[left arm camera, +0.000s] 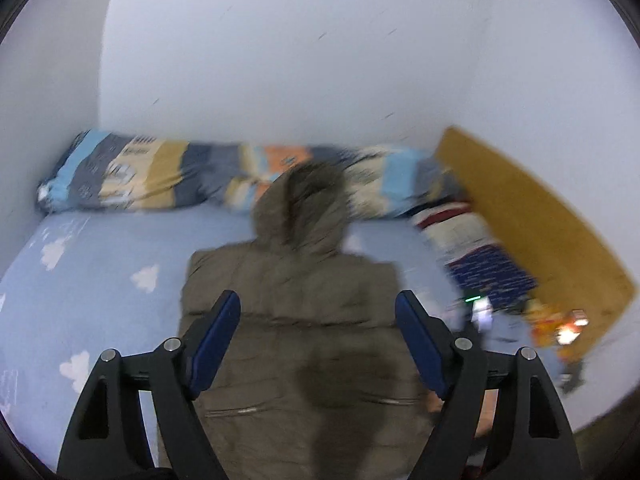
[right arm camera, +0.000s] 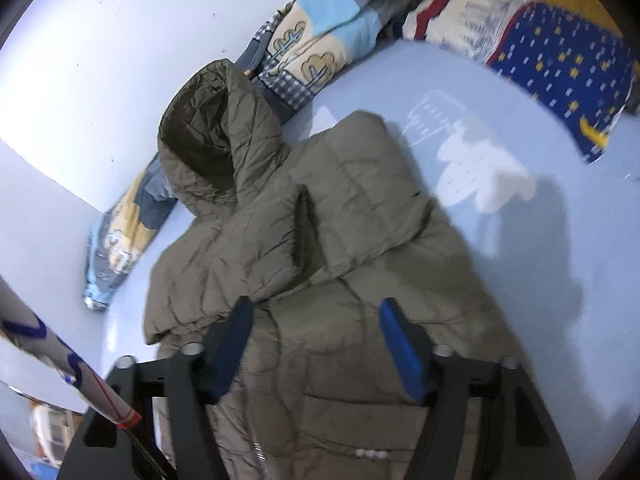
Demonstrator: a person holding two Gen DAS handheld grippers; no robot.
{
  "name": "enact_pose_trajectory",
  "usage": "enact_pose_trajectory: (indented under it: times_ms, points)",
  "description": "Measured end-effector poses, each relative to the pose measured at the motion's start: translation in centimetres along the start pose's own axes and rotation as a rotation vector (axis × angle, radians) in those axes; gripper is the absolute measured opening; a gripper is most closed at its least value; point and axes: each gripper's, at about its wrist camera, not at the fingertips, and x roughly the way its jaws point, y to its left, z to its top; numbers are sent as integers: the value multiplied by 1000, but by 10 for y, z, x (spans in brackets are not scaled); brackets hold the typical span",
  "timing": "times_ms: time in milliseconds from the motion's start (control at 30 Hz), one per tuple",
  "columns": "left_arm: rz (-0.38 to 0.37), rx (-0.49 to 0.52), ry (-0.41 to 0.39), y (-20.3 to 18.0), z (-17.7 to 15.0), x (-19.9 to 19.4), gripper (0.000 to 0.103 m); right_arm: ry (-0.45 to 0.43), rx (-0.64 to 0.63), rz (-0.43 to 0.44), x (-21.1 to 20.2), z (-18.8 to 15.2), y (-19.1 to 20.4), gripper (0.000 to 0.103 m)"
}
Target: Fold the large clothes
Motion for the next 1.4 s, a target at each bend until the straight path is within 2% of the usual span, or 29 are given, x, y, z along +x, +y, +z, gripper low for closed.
enact_pose_trajectory:
  times_ms: [67,267,400,533,600,633,667,700,800,867,967,1033,1067,1100,1167,1233,1300,1400]
  points:
    - [89,-18,27,17,-17,43,79,34,16,13,17,0,-2,59]
    - [239,-5,107,59,-65,141,79,88,52,29,64,6,-3,57]
    - [272,-29,161,86,-87,184,79,98,76,57,93,14,-3,57]
    - [279,-8,159,101,-76,208,79,98,126,93,116,19,-7,57]
    - [302,-35,172,113,-71,220,79,92,148,135,127,19,-5,59]
    - [307,-61,178,119,-70,224,79,89,137,155,129,20,-3,57]
    - [299,-85,176,123,-69,227,79,90,119,163,130,21,0,39]
    - [301,-102,174,127,-67,230,79,93,90,151,131,22,4,28]
    - [298,-118,140,129,-58,237,79,45,-16,40,124,24,17,26]
    - [318,-104,120,129,-53,245,79,45,-103,-48,127,22,27,27]
    - [347,-82,163,133,-55,273,79,69,-147,-94,133,16,29,31]
    - [366,-61,222,137,-61,292,79,73,-150,-112,125,17,29,35]
    - [366,-64,245,140,-63,299,79,74,-148,-133,119,18,30,41]
    - [370,-75,280,144,-66,306,79,67,-147,-162,112,19,31,47]
    - [361,-102,305,149,-69,309,79,10,-155,-255,93,19,35,50]
    - [377,-97,286,146,-66,304,79,-80,-210,-306,78,17,45,51]
    - [404,-53,232,135,-59,295,79,-156,-302,-297,72,14,60,51]
    - [413,9,144,119,-49,282,79,-165,-388,-245,82,8,77,50]
